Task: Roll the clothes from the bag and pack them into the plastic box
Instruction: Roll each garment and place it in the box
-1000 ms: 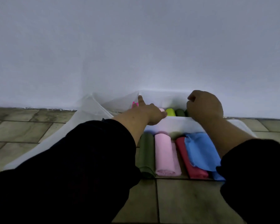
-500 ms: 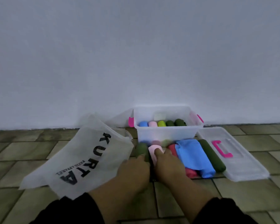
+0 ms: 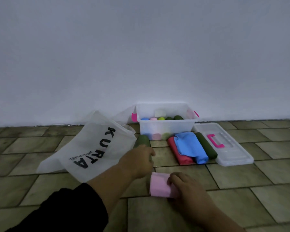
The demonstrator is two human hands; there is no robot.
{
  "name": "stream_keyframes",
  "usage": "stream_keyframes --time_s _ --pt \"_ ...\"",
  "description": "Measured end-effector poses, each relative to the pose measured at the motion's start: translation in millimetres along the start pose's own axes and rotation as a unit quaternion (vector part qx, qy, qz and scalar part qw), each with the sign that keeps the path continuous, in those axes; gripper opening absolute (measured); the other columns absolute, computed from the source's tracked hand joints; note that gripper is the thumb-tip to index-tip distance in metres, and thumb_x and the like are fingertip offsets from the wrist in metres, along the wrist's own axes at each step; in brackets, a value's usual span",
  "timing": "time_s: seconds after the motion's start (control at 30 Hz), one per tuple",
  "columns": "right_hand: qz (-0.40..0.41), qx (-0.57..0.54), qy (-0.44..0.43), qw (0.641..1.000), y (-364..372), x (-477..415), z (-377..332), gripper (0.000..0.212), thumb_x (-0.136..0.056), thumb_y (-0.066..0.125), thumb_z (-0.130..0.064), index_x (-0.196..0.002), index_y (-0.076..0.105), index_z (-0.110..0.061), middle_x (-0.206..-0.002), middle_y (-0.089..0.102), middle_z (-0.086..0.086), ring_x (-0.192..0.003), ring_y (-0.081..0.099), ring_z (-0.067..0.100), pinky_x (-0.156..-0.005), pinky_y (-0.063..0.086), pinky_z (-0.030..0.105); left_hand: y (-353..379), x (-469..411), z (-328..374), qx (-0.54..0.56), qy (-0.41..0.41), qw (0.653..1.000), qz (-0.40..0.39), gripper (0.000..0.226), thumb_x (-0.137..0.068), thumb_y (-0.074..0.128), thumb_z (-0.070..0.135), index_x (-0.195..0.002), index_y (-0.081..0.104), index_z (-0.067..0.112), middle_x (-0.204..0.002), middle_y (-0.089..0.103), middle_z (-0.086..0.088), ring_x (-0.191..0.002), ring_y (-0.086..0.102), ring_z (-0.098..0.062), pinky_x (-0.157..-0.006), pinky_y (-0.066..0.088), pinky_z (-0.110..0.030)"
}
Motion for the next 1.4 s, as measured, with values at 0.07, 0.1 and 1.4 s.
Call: stream_keyframes --time_s 0.07,0.1,1.4 --pt "0.01 0.006 0.004 1.0 1 4 0 0.04 -0.078 0.06 -0.038 -0.115 0.047 -0.04 -0.128 0.049 -0.015 -0.114 0.045 0.007 -0.099 0.035 0.022 19 18 2 -0.004 -0.014 0.997 -0.071 0.02 -0.087 0.055 0.029 -0.104 0.064 0.027 -0.111 0.064 0.001 -0.093 0.058 -0.014 -0.078 0.045 -0.025" --pt "0.015 0.007 0.007 1.0 2 5 0 0.039 -0.078 0.059 -0.038 -0.115 0.047 -0.039 -0.127 0.049 -0.015 -0.114 0.045 0.008 -0.098 0.036 0.023 29 28 2 -0.015 -0.018 0.995 -0.1 0.016 -0.088 0.054 0.031 -0.1 0.063 0.027 -0.109 0.064 0.001 -0.091 0.057 -0.014 -0.077 0.045 -0.025" --pt "-0.163 0.021 0.131 0.978 25 21 16 0.063 -0.082 0.055 -0.048 -0.14 0.032 -0.04 -0.15 0.034 -0.005 -0.132 0.037 0.024 -0.109 0.028 0.049 98 48 15 -0.152 0.005 0.971 -0.187 0.052 -0.101 0.021 0.041 -0.146 0.036 0.02 -0.155 0.032 0.0 -0.139 0.034 -0.019 -0.114 0.028 -0.041"
Point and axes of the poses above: each hand's wrist, its own x-axis away from the middle knuckle, its own y-axis out of the palm, z = x × y, the point moved 10 cm from there along -x, towards the middle knuckle
